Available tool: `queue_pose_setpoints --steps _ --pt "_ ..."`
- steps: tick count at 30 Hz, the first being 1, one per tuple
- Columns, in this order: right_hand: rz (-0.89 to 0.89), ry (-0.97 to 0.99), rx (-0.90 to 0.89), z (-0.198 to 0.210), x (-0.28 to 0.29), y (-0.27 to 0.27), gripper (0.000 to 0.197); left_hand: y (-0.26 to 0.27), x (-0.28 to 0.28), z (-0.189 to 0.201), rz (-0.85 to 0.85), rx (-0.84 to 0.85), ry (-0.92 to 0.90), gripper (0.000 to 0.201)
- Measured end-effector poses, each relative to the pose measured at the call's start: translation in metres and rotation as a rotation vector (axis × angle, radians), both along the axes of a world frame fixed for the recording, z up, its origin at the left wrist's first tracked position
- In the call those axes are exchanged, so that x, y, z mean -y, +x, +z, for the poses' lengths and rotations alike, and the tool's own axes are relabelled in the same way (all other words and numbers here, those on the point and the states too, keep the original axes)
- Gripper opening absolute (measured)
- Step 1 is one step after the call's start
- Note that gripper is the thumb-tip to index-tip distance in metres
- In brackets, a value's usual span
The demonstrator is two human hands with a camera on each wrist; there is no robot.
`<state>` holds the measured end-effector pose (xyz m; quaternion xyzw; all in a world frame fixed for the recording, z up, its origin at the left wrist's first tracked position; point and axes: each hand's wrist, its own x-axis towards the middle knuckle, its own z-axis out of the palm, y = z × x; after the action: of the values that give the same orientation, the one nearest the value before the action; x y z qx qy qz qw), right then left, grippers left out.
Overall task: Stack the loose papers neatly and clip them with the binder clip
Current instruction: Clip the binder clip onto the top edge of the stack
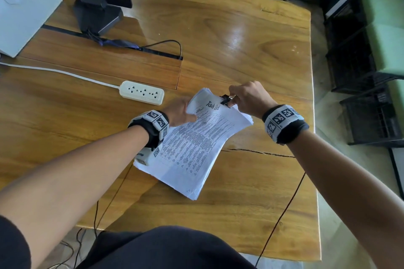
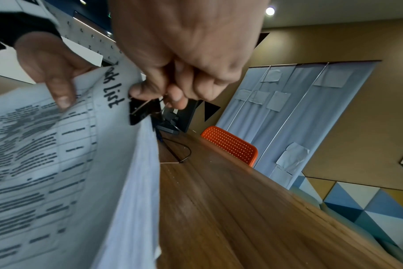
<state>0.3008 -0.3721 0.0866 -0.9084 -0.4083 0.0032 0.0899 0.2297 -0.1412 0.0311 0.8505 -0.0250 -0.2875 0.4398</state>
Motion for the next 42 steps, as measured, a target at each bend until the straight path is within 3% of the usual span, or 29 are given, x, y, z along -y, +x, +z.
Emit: queue_pose_setpoints --steps 9,13,15,17,20,23,26,28,32,34,38,40,42 --pt "0.018 -0.058 -0.227 0.010 -0.004 0.005 0.009 -0.002 0.001 0.001 0.061 -0.050 -0.116 0.048" --pt "-0.043 -0.167 -0.318 0.014 -0.007 0.009 0.027 -0.001 0.000 -0.004 0.135 -0.071 -0.171 0.034" --pt "-0.095 -0.113 -0.345 0.012 -0.008 0.008 0.039 -0.001 0.000 -0.004 0.188 -0.100 -0.220 0.037" --pt "-0.157 0.017 -0.251 0.006 -0.008 0.003 0.049 -0.001 -0.001 -0.008 0.236 -0.129 -0.277 0.040" --pt "-0.272 0.189 -0.019 -0.009 -0.011 -0.006 0.029 -0.001 0.000 -0.016 0.341 -0.147 -0.370 0.056" --pt "-0.353 0.306 0.075 -0.024 -0.022 -0.021 0.016 -0.005 0.006 -0.019 0.450 -0.177 -0.484 0.068" --pt "-0.340 0.323 0.155 -0.037 -0.035 -0.040 0.015 -0.007 0.012 -0.021 0.555 -0.192 -0.499 0.047" --pt "-0.287 0.297 0.085 -0.047 -0.039 -0.055 0.013 -0.008 0.013 -0.024 0.632 -0.224 -0.471 0.032" --pt "-0.228 0.223 -0.021 -0.048 -0.035 -0.058 0.027 -0.009 0.007 -0.032 0.642 -0.240 -0.531 0.057" --pt "-0.298 0.248 -0.007 -0.037 -0.034 -0.044 0.035 -0.010 0.003 -0.028 0.644 -0.266 -0.562 0.055" --pt "-0.267 0.080 -0.182 -0.021 -0.032 -0.018 0.076 -0.010 0.005 -0.017 0.580 -0.240 -0.620 0.045" --pt "-0.252 0.034 -0.260 -0.018 -0.032 -0.011 0.082 -0.009 0.007 -0.010 0.563 -0.239 -0.631 0.036" --pt "-0.254 0.013 -0.325 -0.014 -0.034 -0.003 0.080 -0.008 0.006 -0.010 0.552 -0.238 -0.605 0.043"
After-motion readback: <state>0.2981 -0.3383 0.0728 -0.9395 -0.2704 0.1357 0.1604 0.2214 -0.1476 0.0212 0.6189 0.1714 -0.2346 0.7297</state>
